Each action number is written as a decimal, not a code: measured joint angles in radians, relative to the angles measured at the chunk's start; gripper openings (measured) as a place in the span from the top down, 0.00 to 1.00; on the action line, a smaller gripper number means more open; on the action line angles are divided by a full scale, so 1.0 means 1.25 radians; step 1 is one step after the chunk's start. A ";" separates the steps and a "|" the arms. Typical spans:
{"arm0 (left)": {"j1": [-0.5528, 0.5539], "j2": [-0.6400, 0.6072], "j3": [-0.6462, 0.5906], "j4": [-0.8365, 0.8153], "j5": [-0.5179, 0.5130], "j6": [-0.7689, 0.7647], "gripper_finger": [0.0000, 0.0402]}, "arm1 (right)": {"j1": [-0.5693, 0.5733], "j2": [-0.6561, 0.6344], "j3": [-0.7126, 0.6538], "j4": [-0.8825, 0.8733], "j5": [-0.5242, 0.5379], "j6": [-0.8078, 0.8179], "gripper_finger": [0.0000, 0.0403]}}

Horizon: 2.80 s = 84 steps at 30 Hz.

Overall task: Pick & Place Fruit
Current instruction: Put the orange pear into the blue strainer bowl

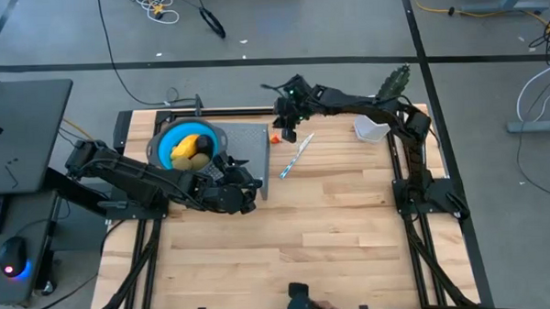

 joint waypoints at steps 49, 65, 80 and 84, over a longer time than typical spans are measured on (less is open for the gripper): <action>0.024 0.000 0.000 0.005 -0.070 -0.027 0.13 | 0.033 0.146 0.037 0.001 0.141 0.022 0.39; -0.012 0.000 0.000 0.001 -0.022 -0.126 0.13 | 0.053 0.193 0.110 -0.073 0.187 -0.012 0.44; -0.020 0.000 0.000 0.000 -0.022 -0.146 0.13 | 0.076 0.193 0.110 -0.083 0.261 -0.067 0.66; -0.027 0.000 0.000 0.000 -0.022 -0.146 0.13 | 0.075 0.191 0.110 -0.116 0.290 -0.106 0.66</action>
